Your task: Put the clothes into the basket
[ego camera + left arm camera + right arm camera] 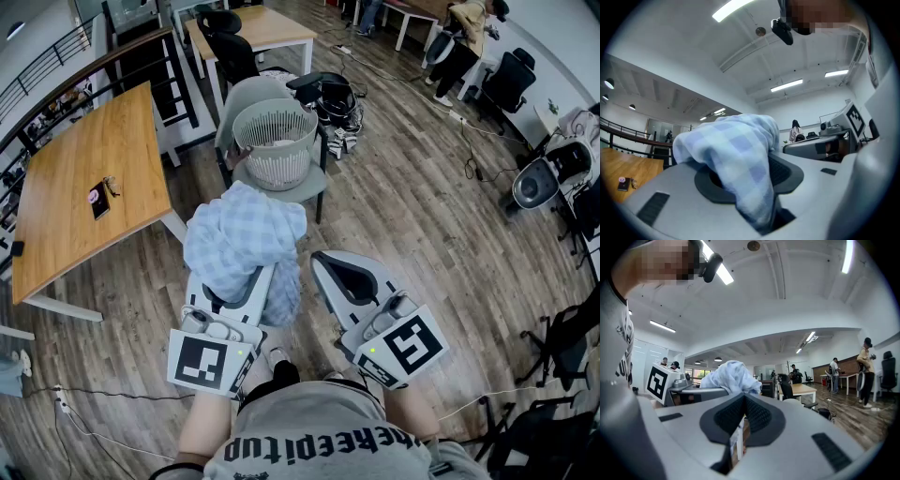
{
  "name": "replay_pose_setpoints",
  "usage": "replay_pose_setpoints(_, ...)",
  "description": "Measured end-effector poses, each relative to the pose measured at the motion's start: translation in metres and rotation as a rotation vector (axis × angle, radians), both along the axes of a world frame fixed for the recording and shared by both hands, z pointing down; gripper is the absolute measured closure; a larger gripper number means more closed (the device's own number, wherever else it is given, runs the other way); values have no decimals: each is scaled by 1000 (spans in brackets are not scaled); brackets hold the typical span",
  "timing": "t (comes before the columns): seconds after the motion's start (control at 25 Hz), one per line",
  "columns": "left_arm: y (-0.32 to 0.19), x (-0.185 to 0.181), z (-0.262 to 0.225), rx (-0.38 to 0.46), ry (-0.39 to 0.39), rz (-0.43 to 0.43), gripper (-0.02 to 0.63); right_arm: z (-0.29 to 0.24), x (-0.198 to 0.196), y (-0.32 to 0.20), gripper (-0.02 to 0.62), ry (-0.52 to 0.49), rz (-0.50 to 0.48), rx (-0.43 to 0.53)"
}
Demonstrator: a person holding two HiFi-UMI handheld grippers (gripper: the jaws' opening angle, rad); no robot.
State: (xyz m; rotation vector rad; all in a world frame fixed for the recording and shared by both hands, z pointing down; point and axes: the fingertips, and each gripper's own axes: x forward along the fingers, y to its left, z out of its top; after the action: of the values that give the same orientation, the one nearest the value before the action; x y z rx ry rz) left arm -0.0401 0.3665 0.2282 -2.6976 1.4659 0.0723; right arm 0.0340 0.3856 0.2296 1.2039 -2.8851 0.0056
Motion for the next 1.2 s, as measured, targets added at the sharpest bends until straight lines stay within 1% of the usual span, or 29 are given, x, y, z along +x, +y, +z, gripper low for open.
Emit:
replay_pose_setpoints(0.64, -20, -24, 6, -5, 9, 42, 431, 6, -29, -15, 586, 14, 40, -4)
replay_pose_setpoints(0.84, -28, -24, 11, -19, 28, 63, 431, 11, -28, -20, 586, 33, 75, -16)
replay_pose_setpoints(0.96, -34, -22, 14, -30, 31, 71, 431, 12, -24, -28, 586, 28, 99, -22)
replay_pose_setpoints(1.08, -42, -21, 18, -43, 33, 73, 431, 14, -21, -38, 586, 15, 102, -21)
replay_pose_setpoints(1.2, -54, -22, 18, -36, 29, 57, 431, 16, -20, -51, 586, 23, 99, -16)
